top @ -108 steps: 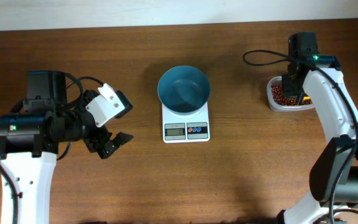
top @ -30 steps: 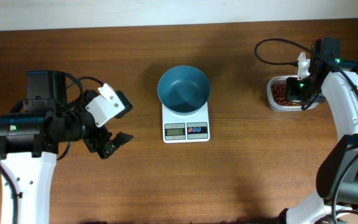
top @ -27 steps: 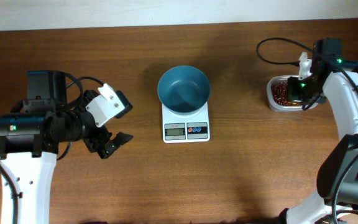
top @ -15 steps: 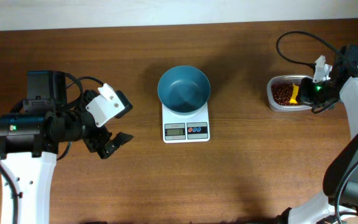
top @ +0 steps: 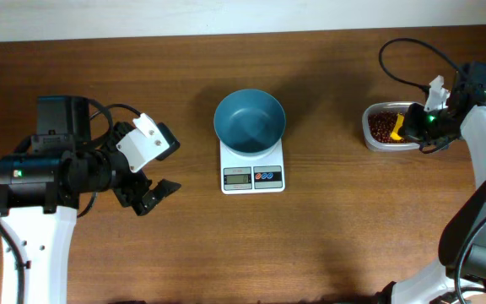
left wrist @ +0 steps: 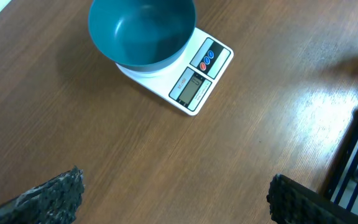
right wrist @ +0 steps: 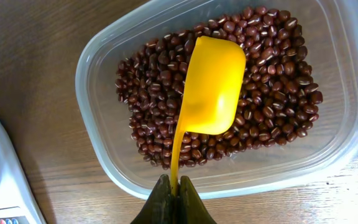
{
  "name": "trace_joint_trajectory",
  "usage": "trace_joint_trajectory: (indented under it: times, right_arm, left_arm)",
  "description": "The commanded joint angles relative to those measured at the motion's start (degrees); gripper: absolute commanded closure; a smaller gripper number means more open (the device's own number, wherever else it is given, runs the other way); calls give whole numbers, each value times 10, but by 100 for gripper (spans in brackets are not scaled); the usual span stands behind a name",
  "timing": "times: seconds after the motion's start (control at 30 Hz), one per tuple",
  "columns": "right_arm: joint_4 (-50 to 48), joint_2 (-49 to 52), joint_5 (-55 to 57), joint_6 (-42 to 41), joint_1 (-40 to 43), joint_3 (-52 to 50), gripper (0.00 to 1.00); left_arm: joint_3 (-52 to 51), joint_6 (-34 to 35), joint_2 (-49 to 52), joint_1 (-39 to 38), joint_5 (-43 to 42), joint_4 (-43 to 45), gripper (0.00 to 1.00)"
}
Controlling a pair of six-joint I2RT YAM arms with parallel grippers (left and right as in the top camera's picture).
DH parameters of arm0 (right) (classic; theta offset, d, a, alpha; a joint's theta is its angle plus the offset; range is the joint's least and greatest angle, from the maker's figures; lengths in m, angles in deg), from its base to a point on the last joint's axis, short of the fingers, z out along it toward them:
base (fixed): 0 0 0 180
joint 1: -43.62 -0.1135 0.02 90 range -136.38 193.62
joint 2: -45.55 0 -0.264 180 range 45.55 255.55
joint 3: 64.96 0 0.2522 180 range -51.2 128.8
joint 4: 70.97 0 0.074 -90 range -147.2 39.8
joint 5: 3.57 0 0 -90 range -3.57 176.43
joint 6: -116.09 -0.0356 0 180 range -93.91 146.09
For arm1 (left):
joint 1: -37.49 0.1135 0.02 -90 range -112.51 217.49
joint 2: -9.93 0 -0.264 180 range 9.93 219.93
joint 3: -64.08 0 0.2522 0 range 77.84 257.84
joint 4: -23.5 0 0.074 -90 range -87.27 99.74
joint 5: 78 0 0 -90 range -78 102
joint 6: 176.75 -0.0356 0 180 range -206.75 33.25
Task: Scoop item into bowl and weigh 50g on scale
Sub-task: 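Push the scoop through the red beans with the right gripper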
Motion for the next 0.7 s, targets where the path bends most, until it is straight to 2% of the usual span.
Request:
trace_joint_trajectory:
  times: [0.0,0.2,0.67]
  right_arm:
    - [3,10,-34,-25,0,-15,96]
    - [12,10,-58,-43,0,-15,96]
    - [16,10,-57,-160,0,-15,96]
  left_arm:
    - [4,-7,-1,3,-10,0,1]
    - [4,-7,-1,3,-10,-1,1]
    - [4,-7,-1,3,-10,0,1]
